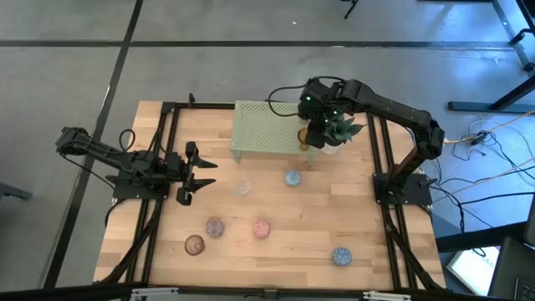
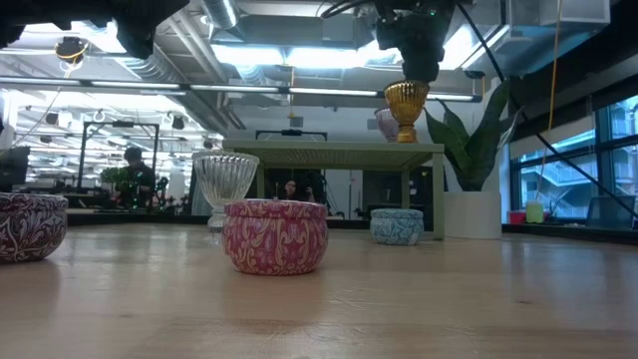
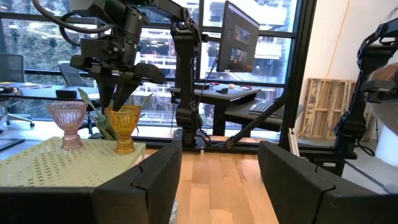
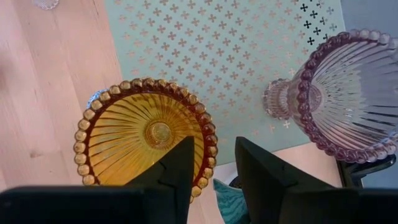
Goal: Pick & Place candle stick holders
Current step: Align the orange glass candle holder with the purple glass candle holder on the shelf, then put the transparent glass candle holder on the shelf
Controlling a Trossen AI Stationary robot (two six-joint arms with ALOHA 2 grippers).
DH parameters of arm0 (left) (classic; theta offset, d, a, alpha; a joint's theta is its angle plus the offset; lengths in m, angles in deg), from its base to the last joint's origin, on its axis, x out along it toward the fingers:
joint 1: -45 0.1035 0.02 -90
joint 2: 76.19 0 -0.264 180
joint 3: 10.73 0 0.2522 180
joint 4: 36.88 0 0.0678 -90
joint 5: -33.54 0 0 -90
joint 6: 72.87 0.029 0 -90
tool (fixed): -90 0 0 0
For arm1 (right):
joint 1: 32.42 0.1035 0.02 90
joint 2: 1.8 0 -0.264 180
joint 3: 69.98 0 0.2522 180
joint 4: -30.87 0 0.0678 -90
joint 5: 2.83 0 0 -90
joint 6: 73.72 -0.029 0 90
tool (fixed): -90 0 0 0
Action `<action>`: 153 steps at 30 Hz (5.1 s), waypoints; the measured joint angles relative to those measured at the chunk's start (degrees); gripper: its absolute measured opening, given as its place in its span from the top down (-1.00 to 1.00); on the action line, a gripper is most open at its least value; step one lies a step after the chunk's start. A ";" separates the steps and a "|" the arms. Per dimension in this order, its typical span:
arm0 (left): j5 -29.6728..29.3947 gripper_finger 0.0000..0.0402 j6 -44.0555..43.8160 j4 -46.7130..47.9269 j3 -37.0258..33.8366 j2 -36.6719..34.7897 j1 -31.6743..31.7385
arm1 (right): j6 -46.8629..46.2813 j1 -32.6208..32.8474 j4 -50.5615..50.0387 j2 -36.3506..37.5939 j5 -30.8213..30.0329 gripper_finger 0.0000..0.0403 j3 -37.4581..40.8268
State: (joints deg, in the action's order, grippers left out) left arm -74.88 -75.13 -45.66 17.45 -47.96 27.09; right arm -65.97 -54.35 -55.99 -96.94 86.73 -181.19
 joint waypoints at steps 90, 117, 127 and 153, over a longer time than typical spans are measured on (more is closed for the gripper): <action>-6.41 -0.04 -9.01 45.38 39.00 41.76 1.76 | -19.28 33.57 59.03 49.62 6.00 0.40 65.42; -2.47 -0.04 -12.53 54.56 39.95 48.68 6.45 | -19.26 33.57 58.55 49.55 6.00 0.40 65.44; -2.51 -0.04 -16.06 54.46 39.95 54.02 7.47 | -19.26 33.57 58.53 49.53 6.02 0.40 65.44; 0.50 0.01 -15.00 56.83 39.95 55.21 10.91 | -19.08 33.58 58.50 49.51 6.01 0.40 65.44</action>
State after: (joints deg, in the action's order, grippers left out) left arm -74.37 -90.14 11.16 57.40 7.25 38.00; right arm -85.05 -20.77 2.51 -47.43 92.74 -115.75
